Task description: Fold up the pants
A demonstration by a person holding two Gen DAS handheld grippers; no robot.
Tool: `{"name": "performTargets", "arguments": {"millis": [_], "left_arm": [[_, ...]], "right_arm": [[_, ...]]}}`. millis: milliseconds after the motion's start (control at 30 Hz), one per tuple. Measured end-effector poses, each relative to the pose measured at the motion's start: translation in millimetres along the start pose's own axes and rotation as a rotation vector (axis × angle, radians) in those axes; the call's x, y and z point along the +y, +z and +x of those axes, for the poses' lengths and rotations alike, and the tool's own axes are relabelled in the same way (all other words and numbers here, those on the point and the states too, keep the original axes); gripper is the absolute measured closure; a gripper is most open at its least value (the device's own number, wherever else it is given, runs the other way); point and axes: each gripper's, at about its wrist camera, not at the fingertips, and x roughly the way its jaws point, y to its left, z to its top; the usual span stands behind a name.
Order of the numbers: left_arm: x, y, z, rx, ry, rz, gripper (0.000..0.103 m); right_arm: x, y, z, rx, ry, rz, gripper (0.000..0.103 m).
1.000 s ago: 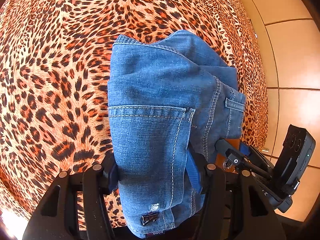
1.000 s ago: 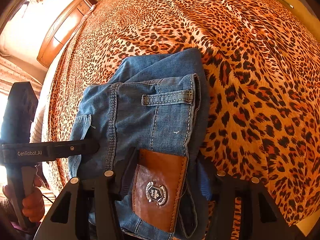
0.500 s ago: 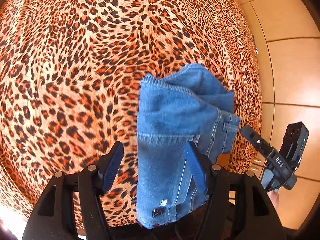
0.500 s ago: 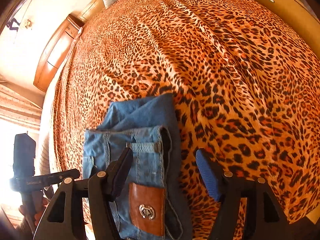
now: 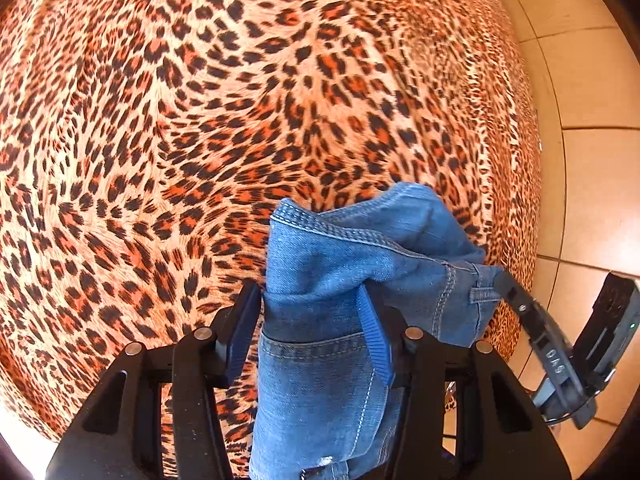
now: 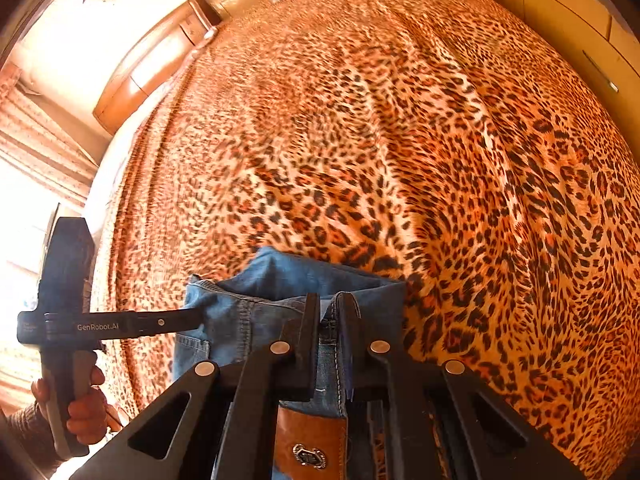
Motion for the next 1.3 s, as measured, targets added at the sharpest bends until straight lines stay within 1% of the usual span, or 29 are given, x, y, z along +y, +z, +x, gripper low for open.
{"name": "performTargets", "arguments": {"millis": [33, 67, 133, 167, 200, 233, 267, 300, 333, 367, 433, 500, 633, 667, 700, 733, 767, 833, 867, 967, 1033, 1100, 1167, 1233, 1300], "left_arm": [[4.2, 0.6, 1.5, 0.013, -0.022, -0.029, 0.055], [6.8, -0.6, -0.7, 0.018, -0.038, -0.049, 0.055], [9.7, -6.7, -13.5, 0.005, -0.044, -0.041, 0.055], [12.4, -12.3, -22.3, -0.007, -0.041, -0.026, 0.054], [14.2, -18.0, -30.6, -0.009, -0.042, -0.009, 0.053], [17.6, -26.7, -39.3, -0.009, -0.052, 0.008, 0.049], [22.9, -38.2, -47.7, -0.01, -0.057, 0.018, 0.046], [27.6, -50.5, -51.6, -0.011, -0.058, 0.018, 0.037], [33.7, -64.7, -54.0, -0.009, -0.066, 0.014, 0.032], [37.8, -79.2, -51.4, 0.004, -0.079, 0.009, 0.032], [42.9, -102.8, -39.4, 0.05, -0.083, -0.006, 0.032], [44.9, -119.0, -26.3, 0.081, -0.087, -0.026, 0.032], [36.8, -135.5, -1.8, 0.12, -0.043, -0.039, 0.033], [32.5, -139.4, 0.8, 0.127, -0.025, -0.033, 0.035], [27.4, -144.1, 0.6, 0.129, -0.026, -0.023, 0.039], [22.1, -150.3, -3.6, 0.113, -0.02, -0.004, 0.039], [17.2, -156.4, -8.8, 0.089, -0.015, 0.018, 0.039], [11.5, -165.1, -9.8, 0.071, -0.011, 0.053, 0.039], [12.0, -166.8, -4.7, 0.08, -0.004, 0.058, 0.039], [19.5, -166.0, 20.0, 0.134, 0.063, 0.036, 0.038], [28.1, -168.4, 20.3, 0.145, 0.032, 0.009, 0.036], [32.4, -172.1, 8.7, 0.147, -0.006, 0.005, 0.037], [34.6, -176.6, -12.1, 0.114, -0.029, 0.044, 0.037], [34.6, -174.4, -36.7, 0.062, -0.036, 0.083, 0.037], [32.5, -156.3, -57.4, -0.007, -0.04, 0.101, 0.037]], "right_arm": [[-3.5, -2.5, 12.0, 0.036, -0.03, -0.013, 0.094], [-4.2, -6.4, 21.5, 0.063, -0.035, -0.004, 0.094], [-6.8, -13.5, 20.1, 0.057, -0.002, 0.019, 0.092], [-8.3, -15.7, 14.0, 0.049, 0.026, 0.034, 0.089], [-10.9, -22.1, 6.6, 0.045, 0.052, 0.061, 0.088], [-15.8, -25.8, -1.3, 0.049, 0.089, 0.092, 0.084], [-21.5, -32.4, -9.7, 0.053, 0.133, 0.12, 0.076], [-26.2, -40.1, -18.3, 0.054, 0.167, 0.137, 0.072], [-28.7, -51.6, -26.1, 0.06, 0.197, 0.145, 0.065], [-29.4, -65.3, -32.0, 0.072, 0.222, 0.141, 0.064], [-26.7, -90.9, -33.7, 0.109, 0.246, 0.124, 0.063], [-25.9, -115.1, -30.2, 0.143, 0.231, 0.109, 0.063], [-22.9, -135.8, -13.0, 0.189, 0.212, 0.112, 0.064], [-21.1, -138.0, -12.8, 0.186, 0.222, 0.109, 0.072], [-17.8, -139.9, -16.6, 0.178, 0.223, 0.093, 0.074], [-12.6, -141.7, -23.9, 0.168, 0.244, 0.075, 0.088], [-7.9, -142.8, -33.4, 0.148, 0.286, 0.069, 0.093], [-10.9, -150.1, -55.5, 0.106, 0.332, 0.082, 0.095], [-15.6, -154.5, -57.4, 0.11, 0.341, 0.103, 0.095], [-33.3, -166.9, -33.1, 0.162, 0.284, 0.153, 0.094], [-36.1, -169.7, -19.3, 0.179, 0.248, 0.153, 0.092], [-34.8, -169.3, -20.8, 0.175, 0.241, 0.148, 0.091], [-30.8, -164.9, -26.7, 0.17, 0.245, 0.136, 0.086], [-37.5, -156.4, -40.2, 0.146, 0.25, 0.136, 0.086], [-50.2, -145.4, -54.4, 0.094, 0.265, 0.165, 0.083]]}}
